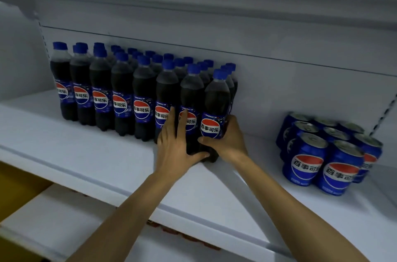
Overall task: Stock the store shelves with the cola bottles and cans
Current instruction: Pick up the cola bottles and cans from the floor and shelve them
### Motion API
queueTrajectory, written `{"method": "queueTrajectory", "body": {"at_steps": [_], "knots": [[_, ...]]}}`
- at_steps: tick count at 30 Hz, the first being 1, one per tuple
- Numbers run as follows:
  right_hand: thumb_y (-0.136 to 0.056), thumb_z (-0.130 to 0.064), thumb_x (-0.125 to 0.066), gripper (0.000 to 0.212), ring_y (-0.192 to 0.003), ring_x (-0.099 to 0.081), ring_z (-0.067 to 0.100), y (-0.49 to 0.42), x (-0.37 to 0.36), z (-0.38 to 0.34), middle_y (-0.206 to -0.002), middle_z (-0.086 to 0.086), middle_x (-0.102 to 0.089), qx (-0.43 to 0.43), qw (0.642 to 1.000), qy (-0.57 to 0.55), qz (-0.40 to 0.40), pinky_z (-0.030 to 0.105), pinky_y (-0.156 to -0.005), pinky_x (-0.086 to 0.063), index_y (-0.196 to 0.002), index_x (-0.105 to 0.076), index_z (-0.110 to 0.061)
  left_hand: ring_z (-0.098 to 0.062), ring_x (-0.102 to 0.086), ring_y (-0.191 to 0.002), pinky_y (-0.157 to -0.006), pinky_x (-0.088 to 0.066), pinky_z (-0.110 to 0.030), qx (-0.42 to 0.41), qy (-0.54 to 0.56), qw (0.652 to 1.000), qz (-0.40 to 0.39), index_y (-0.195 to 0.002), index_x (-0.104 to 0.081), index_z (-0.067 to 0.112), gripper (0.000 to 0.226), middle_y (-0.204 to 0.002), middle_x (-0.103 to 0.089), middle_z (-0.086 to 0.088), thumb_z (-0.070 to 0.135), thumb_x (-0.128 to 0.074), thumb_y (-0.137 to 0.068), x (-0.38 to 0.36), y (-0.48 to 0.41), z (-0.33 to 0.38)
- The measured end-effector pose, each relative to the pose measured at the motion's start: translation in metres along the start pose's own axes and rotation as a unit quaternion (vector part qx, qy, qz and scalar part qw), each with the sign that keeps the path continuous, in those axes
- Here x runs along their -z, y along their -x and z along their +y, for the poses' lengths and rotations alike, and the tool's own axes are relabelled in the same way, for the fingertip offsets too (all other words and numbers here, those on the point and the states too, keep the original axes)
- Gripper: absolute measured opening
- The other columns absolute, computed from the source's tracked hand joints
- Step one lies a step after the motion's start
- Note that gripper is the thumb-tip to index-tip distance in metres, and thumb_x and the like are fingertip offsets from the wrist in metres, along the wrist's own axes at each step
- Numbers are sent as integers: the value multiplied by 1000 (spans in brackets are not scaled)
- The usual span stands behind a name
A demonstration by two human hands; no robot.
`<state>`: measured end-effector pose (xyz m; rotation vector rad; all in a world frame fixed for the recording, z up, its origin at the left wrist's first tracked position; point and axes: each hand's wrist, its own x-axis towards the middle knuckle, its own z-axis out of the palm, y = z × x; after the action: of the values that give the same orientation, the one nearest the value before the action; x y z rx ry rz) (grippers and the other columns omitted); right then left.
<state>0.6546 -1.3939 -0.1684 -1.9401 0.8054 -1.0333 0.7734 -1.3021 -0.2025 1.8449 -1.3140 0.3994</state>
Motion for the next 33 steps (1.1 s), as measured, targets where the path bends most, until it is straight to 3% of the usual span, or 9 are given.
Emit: {"method": "queueTrajectory", "body": {"at_steps": [4, 9, 13, 16, 24, 27, 28, 31, 33], "knots": [[-62, -16, -89, 79, -87, -54, -17, 1, 0, 12, -104, -27, -52, -10, 1000, -24, 18, 2, -68, -46, -120, -38, -28, -44, -37, -133, -99, -40, -57, -16, -12, 1000, 23, -147, -28, 6, 123, -151, -29, -24, 51, -88, -50, -8, -1, -4], [-61, -37, -88, 69, -91, -56, -11, 15, 0, 31, -107, -21, -59, -48, 998, 43, -6, 8, -70, -44, -114, -45, -37, -40, -34, -137, -102, -38, -55, -38, -20, 999, 22, -147, -22, 8, 117, -152, -27, -23, 58, -81, -60, -10, -2, -8], [-63, -34, -87, 61, -89, -59, -2, 9, -2, 33, -109, -14, -61, -62, 997, 53, 1, 11, -68, -44, -109, -47, -35, -39, -33, -138, -101, -39, -54, -47, -17, 999, 15, -149, -17, 10, 121, -153, -26, -22, 50, -85, -58, -10, -2, -8], [-65, -31, -86, 59, -85, -56, -7, 10, -3, 33, -108, -14, -60, -66, 996, 52, 7, 9, -68, -43, -109, -47, -34, -35, -26, -142, -103, -39, -52, -44, 21, 999, 4, -151, -13, 13, 122, -156, -20, -18, 44, -87, -59, -9, -1, -9], [-71, -20, -83, 74, -117, -55, 23, 28, -8, 7, -130, 7, -55, -74, 995, 61, 22, 35, -96, -48, -133, -44, -12, -17, -11, -147, -114, -31, -42, -1, 103, 992, -67, -152, -13, 16, 106, -160, -10, -3, 33, -81, -72, 26, 8, 4], [-77, -27, -80, 61, -104, -53, 12, 63, -9, -11, -120, 0, -55, -51, 995, 30, 81, 7, -79, -42, -127, -48, -13, -13, -9, -147, -117, -24, -35, -21, 108, 991, -74, -153, -7, 18, 99, -161, -6, 2, 34, -73, -80, 50, 24, 11], [-79, -32, -77, 59, -104, -50, 9, 77, -8, -18, -118, -3, -53, -49, 995, 14, 91, 5, -79, -39, -127, -48, -15, -12, -7, -147, -118, -21, -34, -30, 106, 991, -81, -153, -5, 20, 95, -161, -3, 4, 33, -69, -84, 57, 32, 14], [-84, -45, -69, 60, -114, -47, 8, 129, -4, -37, -126, -7, -49, -46, 993, -11, 110, 23, -93, -40, -133, -46, -19, -10, -4, -147, -119, -18, -33, -60, 119, 986, -103, -153, -1, 21, 83, -161, 2, 7, 29, -58, -93, 77, 60, 24], [-85, -47, -65, 55, -116, -47, 6, 169, 0, -50, -126, -10, -50, -48, 990, -24, 131, 24, -95, -40, -132, -47, -24, -9, -5, -147, -118, -17, -30, -76, 132, 982, -111, -153, -2, 21, 80, -160, 2, 8, 30, -56, -94, 91, 84, 30]]}}
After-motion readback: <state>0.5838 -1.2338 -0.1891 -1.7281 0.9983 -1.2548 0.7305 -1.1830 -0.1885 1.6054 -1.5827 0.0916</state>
